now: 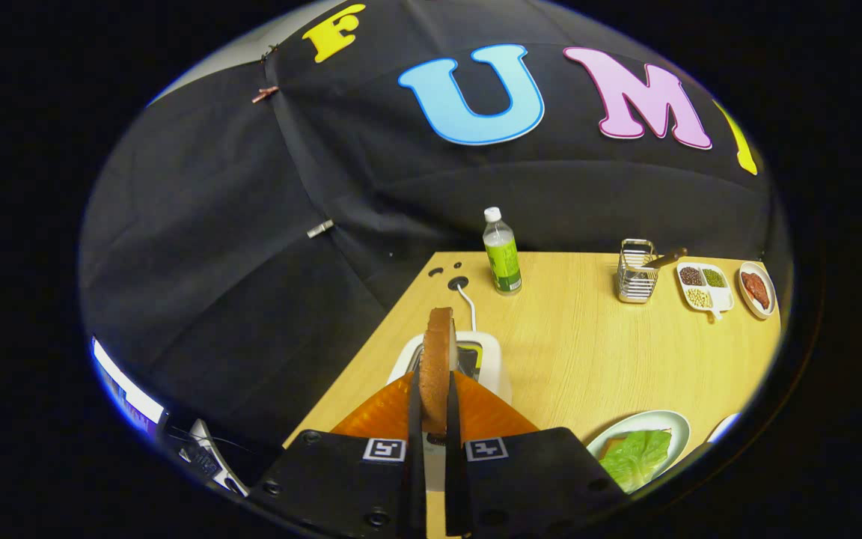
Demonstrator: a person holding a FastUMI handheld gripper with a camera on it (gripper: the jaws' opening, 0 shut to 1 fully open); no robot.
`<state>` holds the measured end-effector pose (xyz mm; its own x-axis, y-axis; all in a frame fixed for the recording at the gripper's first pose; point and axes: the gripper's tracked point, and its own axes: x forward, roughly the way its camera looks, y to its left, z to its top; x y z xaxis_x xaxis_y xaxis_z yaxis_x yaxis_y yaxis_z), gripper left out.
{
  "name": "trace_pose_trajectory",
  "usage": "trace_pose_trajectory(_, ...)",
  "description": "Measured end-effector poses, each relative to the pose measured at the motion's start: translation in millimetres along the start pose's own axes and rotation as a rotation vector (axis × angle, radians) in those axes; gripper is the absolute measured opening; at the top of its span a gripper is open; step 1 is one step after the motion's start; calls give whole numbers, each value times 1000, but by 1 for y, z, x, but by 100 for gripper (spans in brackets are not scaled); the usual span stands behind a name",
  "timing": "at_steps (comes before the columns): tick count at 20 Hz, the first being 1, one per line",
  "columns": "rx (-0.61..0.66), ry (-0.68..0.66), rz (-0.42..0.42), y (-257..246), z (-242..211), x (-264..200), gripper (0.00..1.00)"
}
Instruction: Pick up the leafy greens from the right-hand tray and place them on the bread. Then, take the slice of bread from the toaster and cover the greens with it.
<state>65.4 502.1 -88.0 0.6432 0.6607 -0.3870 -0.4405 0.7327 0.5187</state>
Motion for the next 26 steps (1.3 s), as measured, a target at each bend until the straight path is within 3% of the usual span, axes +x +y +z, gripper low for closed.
trace_pose_trajectory(5, 47, -112, 33, -26, 51, -56, 14)
trace_pose_trajectory(10, 89, -145, -40, -100, 53, -108, 14)
trace_pose_trajectory(18, 171, -24, -156, -207, -59, -115, 14)
trace_pose_trajectory(26, 345, 45, -158, -235, -132, -84, 14)
